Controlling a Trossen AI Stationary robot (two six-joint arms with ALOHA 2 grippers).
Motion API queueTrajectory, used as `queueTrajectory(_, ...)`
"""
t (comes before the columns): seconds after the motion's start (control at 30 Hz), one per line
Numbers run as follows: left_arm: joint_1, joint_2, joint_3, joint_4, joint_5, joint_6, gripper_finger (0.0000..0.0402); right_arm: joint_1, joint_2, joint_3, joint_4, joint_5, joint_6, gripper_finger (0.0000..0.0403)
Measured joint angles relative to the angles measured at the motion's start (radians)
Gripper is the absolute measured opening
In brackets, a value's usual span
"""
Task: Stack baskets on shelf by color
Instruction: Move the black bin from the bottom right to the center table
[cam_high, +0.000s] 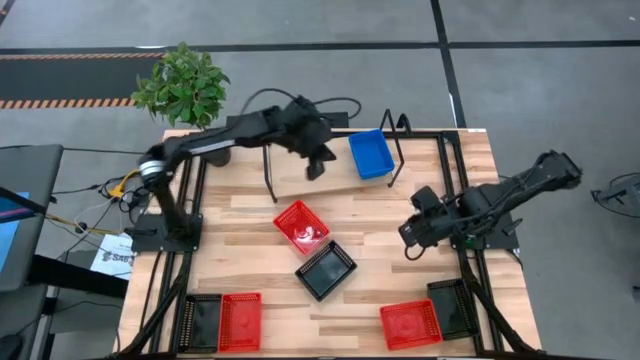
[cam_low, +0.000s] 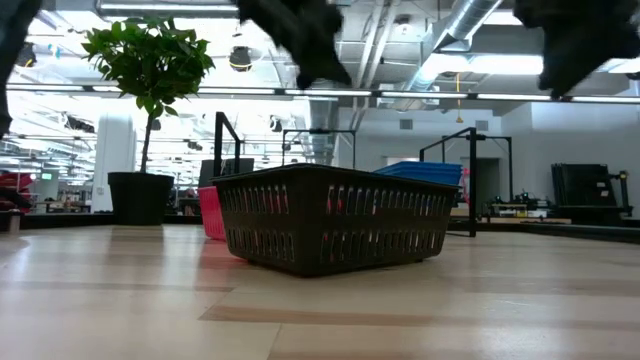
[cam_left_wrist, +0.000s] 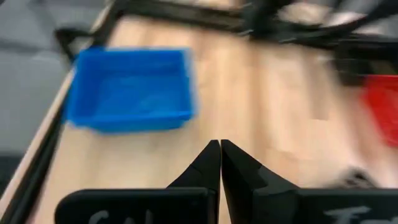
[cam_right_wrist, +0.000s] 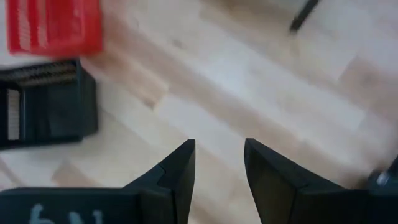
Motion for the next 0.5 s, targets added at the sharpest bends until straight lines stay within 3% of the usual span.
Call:
queueTrajectory(0.13,-0.07,-0.126,0.0,-0.088,0.096,0.041,0.0,0.086,0.001,-0.044,0.012,-0.102,0.112,0.0161)
queueTrajectory(0.23,-0.138,-0.211,0.0,-0.123,0.106,0.053,0.0,0.175,0.005,-0.072,0.037,-0.178,0.234,0.0161)
queueTrajectory(0.5,-0.343,-0.344,0.0,-0.189,-0.022,0.027,0.0,0.397,0.125,-0.078,0.167,-0.389,0.537,0.016)
